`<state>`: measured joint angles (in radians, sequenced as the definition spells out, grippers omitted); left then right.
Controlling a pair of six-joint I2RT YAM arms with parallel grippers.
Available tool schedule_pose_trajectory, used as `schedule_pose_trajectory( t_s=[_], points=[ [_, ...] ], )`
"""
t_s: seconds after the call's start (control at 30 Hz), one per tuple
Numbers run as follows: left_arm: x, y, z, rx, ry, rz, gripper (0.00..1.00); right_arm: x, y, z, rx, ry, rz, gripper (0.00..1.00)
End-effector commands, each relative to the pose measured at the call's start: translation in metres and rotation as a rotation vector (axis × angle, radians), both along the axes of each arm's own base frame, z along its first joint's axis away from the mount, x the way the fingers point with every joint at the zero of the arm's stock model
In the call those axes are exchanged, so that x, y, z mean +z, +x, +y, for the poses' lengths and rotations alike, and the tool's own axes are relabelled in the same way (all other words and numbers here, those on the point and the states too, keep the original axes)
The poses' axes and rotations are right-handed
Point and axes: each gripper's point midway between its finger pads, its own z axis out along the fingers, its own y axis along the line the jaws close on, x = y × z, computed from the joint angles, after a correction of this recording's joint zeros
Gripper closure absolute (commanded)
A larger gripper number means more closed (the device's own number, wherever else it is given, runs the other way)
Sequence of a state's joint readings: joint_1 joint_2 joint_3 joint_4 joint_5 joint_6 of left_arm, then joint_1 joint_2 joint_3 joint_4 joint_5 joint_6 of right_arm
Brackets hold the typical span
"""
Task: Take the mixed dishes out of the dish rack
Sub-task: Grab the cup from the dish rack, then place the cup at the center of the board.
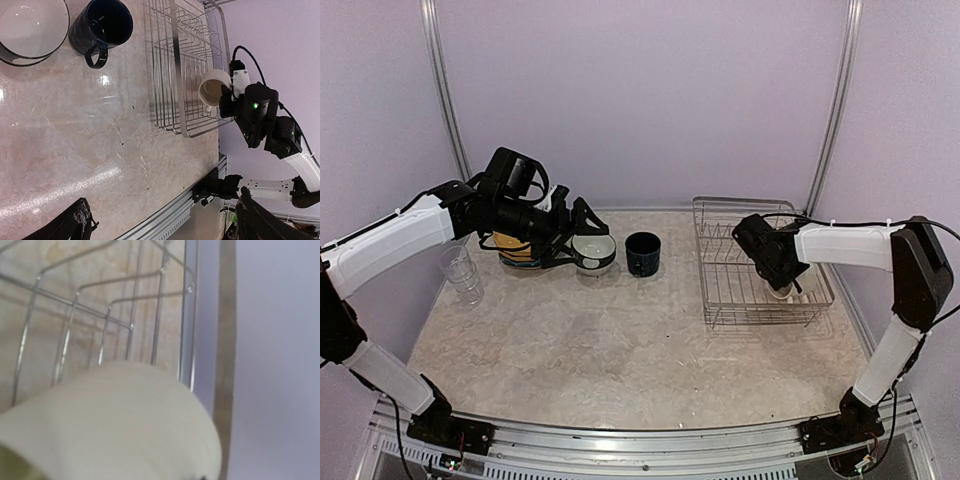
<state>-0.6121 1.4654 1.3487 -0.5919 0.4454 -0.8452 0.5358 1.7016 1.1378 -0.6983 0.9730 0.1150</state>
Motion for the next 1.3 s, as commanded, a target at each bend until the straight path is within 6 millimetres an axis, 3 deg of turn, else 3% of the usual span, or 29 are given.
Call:
schedule_pose_trajectory(
  t_s=[0.0, 0.23, 0.43, 0.73, 1.07, 1.27],
  points=[
    [0.004, 0.000, 0.002, -0.005, 0.002, -0.011, 0.04, 0.004, 0.012, -0.001, -0.019, 0.009, -0.040, 0.77],
    [0.005, 0.000, 0.001, -0.009, 0.000, -0.013, 0.04, 0.014, 0.012, 0.002, -0.044, 0.059, -0.061, 1.00],
    [0.005, 0.000, 0.002, -0.008, 0.002, -0.015, 0.04, 0.043, 0.014, 0.009, -0.037, 0.166, -0.124, 1.00],
    [0.006, -0.002, 0.005, 0.008, 0.004, -0.018, 0.04, 0.094, 0.023, 0.054, 0.087, 0.537, -0.244, 1.00],
    [0.007, -0.003, 0.020, 0.078, 0.040, -0.037, 0.04, 0.161, 0.025, 0.143, 0.389, 1.014, -0.278, 1.00],
    [0.013, -0.004, 0.037, 0.156, 0.057, -0.079, 0.04, 0.178, 0.014, 0.213, 0.561, 1.163, -0.206, 1.00]
  ],
)
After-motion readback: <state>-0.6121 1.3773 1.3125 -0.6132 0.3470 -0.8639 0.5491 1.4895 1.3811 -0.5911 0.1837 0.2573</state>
